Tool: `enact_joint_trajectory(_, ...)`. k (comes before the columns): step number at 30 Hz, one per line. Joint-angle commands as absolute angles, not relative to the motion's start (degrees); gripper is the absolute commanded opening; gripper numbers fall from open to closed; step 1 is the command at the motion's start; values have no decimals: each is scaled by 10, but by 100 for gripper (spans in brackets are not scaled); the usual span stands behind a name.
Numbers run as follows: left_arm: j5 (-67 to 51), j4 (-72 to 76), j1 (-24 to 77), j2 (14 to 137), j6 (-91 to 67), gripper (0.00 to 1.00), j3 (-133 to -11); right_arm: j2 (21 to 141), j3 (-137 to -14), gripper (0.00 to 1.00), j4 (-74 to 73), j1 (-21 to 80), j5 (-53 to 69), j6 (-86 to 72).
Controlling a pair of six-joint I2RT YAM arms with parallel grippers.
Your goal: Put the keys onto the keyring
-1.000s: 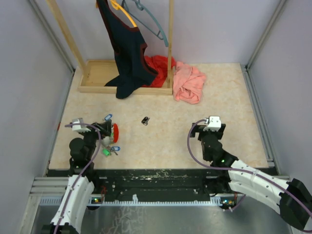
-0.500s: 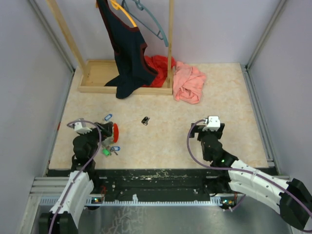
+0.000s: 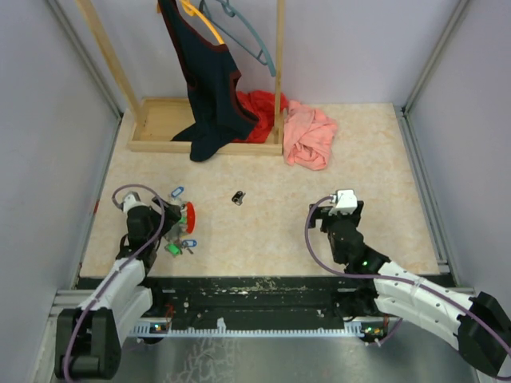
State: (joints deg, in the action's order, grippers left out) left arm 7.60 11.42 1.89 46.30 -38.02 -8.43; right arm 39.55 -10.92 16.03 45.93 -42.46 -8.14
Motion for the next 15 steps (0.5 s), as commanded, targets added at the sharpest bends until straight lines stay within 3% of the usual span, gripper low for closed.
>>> enact_joint_trajectory(1, 37, 101, 22, 524, -384, 90, -120, 398, -138, 99, 168, 454, -405, -91)
enact_joint_trajectory(5, -35, 100, 22, 585, -378, 81, -140, 400, -141, 99, 166, 454, -395, -92)
enact_joint_trajectory(11, -127, 134, 45, 625, -388, 52, -127, 405, -147, 99, 161, 454, -376, -93)
enact_joint_trajectory(15, -112, 126, 117, 634, -398, 48, -126, 418, -155, 99, 160, 454, -336, -87)
